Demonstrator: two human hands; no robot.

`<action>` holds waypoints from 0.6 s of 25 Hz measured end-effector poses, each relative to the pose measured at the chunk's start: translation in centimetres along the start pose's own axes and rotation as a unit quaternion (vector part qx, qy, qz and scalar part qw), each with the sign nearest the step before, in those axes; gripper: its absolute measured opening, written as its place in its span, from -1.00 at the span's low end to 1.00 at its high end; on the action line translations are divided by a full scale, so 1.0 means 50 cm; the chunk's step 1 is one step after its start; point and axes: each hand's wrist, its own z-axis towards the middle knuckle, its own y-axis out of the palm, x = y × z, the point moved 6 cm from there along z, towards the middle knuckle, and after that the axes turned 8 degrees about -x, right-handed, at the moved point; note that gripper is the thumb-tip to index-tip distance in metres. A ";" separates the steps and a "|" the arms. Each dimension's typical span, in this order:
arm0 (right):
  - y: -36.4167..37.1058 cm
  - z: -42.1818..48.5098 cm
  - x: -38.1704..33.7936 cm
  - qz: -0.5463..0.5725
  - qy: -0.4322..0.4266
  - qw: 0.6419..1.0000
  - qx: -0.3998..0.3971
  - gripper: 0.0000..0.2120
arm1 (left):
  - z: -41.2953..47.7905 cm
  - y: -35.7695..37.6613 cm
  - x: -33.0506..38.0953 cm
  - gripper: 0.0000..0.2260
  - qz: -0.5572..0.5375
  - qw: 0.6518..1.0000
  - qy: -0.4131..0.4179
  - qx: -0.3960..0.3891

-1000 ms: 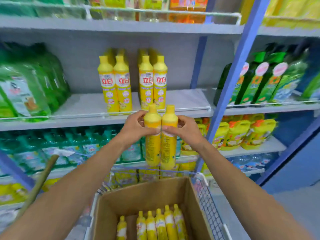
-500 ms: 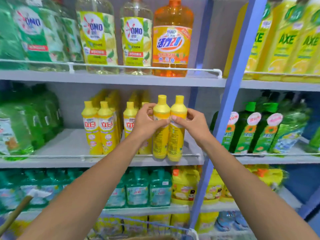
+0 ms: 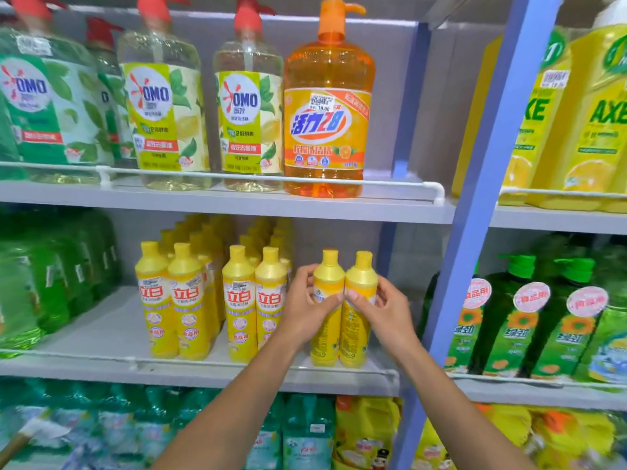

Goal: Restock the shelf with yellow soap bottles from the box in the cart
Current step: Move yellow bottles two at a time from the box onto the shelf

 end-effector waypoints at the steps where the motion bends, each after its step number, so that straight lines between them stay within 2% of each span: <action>1: 0.002 -0.004 0.003 0.010 -0.006 1.000 -0.008 -0.61 | -0.002 0.000 -0.008 -0.45 -0.007 1.000 0.006 -0.002; 5: 0.015 -0.026 0.022 0.052 0.008 0.998 -0.028 -0.58 | -0.023 -0.003 -0.038 -0.48 -0.028 1.000 0.001 0.007; 8: 0.012 -0.044 0.041 0.046 0.021 0.998 -0.025 -0.56 | -0.039 -0.002 -0.048 -0.57 -0.029 0.999 0.001 0.016; 15: 0.013 -0.050 0.071 -0.002 0.048 0.998 -0.035 -0.54 | -0.069 -0.008 -0.054 -0.57 0.003 1.000 0.017 0.014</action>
